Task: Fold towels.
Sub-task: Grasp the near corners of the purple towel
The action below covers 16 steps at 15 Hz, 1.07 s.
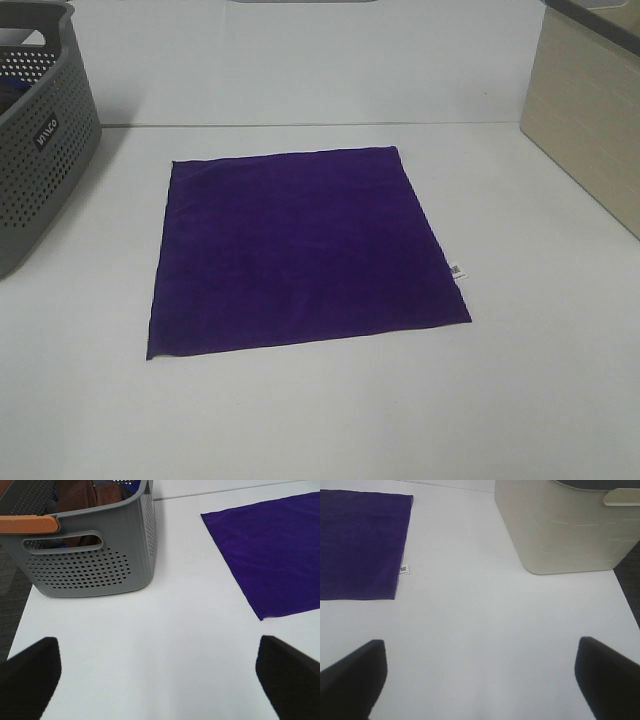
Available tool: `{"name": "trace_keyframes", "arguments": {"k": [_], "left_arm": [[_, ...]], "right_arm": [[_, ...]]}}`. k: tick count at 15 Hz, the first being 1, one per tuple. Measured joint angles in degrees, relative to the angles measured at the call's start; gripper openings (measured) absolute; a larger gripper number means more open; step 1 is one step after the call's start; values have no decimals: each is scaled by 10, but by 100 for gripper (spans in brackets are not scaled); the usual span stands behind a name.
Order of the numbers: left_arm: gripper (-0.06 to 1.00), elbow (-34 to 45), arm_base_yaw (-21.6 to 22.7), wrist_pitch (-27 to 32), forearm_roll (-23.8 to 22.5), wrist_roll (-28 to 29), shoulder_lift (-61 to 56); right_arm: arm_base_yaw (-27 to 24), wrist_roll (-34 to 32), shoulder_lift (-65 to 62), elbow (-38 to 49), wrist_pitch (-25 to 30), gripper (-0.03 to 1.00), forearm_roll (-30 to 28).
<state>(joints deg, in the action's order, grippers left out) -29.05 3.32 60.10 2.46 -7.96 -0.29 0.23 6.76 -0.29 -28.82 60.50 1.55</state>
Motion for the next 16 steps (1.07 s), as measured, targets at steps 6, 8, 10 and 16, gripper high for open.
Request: {"name": "trace_keyframes", "arguments": {"k": [6,8,10,16], "left_arm": [[99,-164,0,95,-1,38,264],[99,-227,0,93,-1,38,400],[99,-254,0,85,2,26,533],[99,-254,0,34,138,-69,740]], "right_arm": [[0,-19,339,-171,43,99,18],[0,-16,528,-254,46,99,25],[0,26,717,-334,36,99,76],[-49,88,870,-372,19,99,169]]}}
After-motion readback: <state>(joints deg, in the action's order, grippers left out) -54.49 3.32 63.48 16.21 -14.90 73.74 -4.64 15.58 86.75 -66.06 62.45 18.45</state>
